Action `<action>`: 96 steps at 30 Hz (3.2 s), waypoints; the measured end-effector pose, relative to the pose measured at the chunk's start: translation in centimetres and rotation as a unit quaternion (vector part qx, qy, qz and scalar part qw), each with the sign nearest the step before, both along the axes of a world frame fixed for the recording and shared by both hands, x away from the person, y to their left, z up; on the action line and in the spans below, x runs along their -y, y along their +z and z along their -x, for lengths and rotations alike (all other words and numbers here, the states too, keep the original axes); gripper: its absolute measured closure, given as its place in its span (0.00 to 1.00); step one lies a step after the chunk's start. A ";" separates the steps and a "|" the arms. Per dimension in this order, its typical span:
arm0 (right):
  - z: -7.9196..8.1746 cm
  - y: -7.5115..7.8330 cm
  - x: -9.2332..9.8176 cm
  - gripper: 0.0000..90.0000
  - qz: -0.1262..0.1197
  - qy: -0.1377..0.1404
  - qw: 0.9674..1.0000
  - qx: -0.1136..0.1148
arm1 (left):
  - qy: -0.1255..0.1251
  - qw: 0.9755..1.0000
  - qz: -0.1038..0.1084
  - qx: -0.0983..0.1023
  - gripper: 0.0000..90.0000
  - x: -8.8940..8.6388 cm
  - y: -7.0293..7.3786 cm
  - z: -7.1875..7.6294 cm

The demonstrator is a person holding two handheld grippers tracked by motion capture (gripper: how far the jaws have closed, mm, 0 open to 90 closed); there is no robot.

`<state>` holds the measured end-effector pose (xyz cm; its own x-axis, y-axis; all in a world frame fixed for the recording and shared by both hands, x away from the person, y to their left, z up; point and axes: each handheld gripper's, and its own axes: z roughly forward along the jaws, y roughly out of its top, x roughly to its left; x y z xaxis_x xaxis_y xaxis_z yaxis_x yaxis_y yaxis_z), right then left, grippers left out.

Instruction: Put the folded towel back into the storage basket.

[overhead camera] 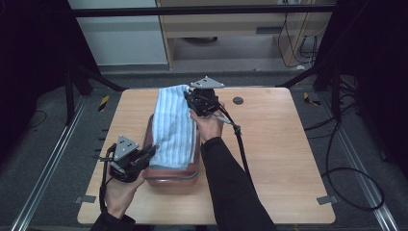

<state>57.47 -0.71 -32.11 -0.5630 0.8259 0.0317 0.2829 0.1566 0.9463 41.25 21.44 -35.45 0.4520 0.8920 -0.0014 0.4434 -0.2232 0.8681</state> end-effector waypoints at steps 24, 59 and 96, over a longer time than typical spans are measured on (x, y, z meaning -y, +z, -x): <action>-0.9 -5.2 -0.9 0.92 0.016 0.004 0.999 -0.034 | -0.003 0.999 -0.032 -0.044 0.94 0.7 -3.8 -1.3; -2.8 -11.5 -1.7 0.89 0.089 0.006 0.991 -0.097 | 0.010 0.993 -0.065 -0.101 0.92 0.9 -7.7 -2.9; 1.4 -5.7 8.8 0.24 0.001 -0.039 0.998 -0.041 | 0.049 0.999 0.015 0.001 0.30 -6.0 -3.4 -2.2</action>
